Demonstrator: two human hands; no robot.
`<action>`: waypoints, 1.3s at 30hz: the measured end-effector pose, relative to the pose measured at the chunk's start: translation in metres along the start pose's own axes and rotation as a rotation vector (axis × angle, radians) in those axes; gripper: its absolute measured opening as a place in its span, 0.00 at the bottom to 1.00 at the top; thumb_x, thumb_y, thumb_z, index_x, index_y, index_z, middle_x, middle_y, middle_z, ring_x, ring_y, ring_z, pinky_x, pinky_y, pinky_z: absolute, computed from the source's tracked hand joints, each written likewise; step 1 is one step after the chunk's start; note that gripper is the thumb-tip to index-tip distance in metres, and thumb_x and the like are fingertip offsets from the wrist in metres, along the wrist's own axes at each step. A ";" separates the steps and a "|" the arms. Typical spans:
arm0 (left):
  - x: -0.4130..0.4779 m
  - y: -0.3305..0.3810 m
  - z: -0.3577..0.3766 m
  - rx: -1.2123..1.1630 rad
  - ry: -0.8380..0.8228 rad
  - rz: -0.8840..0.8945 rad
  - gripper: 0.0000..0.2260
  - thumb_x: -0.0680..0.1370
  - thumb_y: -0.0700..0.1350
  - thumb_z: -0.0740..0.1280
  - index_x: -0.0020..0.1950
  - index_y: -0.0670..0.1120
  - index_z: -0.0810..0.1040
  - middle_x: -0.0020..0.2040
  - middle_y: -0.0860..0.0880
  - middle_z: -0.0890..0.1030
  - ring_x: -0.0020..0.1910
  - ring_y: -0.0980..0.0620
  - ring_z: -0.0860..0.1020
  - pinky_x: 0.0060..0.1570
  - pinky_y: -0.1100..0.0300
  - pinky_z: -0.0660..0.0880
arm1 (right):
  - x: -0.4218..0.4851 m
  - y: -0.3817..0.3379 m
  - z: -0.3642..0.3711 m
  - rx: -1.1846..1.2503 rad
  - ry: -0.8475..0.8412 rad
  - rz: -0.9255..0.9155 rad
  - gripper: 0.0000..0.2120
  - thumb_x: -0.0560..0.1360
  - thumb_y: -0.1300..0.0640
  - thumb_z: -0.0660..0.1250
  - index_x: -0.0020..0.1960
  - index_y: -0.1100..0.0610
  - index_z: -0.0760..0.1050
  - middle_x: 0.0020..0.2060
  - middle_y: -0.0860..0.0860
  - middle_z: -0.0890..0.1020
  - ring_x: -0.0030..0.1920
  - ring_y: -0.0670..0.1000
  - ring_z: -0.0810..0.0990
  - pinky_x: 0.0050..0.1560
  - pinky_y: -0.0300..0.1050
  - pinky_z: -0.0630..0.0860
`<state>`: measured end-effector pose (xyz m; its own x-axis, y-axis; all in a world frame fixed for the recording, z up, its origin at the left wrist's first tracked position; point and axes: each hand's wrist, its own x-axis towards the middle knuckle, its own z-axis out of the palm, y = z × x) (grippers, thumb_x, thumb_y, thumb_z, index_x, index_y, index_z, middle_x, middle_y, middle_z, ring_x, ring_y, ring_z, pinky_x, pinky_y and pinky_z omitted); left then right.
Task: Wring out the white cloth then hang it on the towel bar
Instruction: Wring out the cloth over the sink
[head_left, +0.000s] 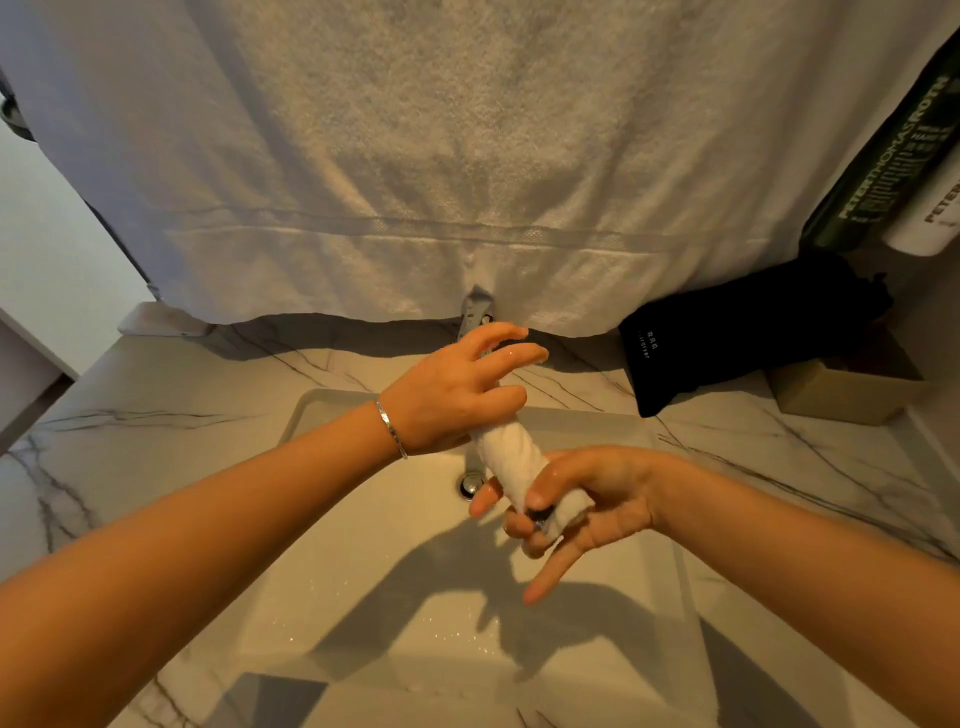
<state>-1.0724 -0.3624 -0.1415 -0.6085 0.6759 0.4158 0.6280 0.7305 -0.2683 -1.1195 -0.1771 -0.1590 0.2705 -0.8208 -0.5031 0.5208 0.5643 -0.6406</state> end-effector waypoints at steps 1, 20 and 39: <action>-0.003 -0.003 0.001 -0.005 -0.078 0.013 0.16 0.66 0.44 0.72 0.47 0.44 0.67 0.50 0.37 0.82 0.48 0.37 0.80 0.38 0.50 0.81 | 0.002 -0.002 0.003 -0.004 0.074 0.012 0.12 0.69 0.61 0.65 0.52 0.56 0.72 0.31 0.48 0.78 0.30 0.44 0.76 0.39 0.43 0.82; -0.001 0.031 0.014 -0.898 -0.437 -0.945 0.07 0.67 0.34 0.68 0.40 0.42 0.73 0.32 0.47 0.74 0.27 0.55 0.72 0.26 0.70 0.69 | 0.004 -0.035 -0.006 -1.988 1.190 -0.180 0.17 0.68 0.54 0.66 0.54 0.55 0.65 0.39 0.57 0.81 0.30 0.57 0.66 0.25 0.42 0.53; 0.000 0.044 0.010 -1.502 -0.153 -1.270 0.14 0.67 0.26 0.62 0.31 0.45 0.68 0.21 0.50 0.66 0.17 0.54 0.62 0.19 0.68 0.61 | 0.005 -0.052 -0.007 -1.976 1.255 -0.285 0.18 0.67 0.56 0.67 0.53 0.58 0.66 0.38 0.57 0.80 0.30 0.55 0.67 0.26 0.41 0.57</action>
<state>-1.0497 -0.3292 -0.1624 -0.9384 -0.0187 -0.3451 -0.3449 0.1138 0.9317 -1.1510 -0.2099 -0.1319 -0.4724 -0.8631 0.1786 -0.8677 0.4910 0.0775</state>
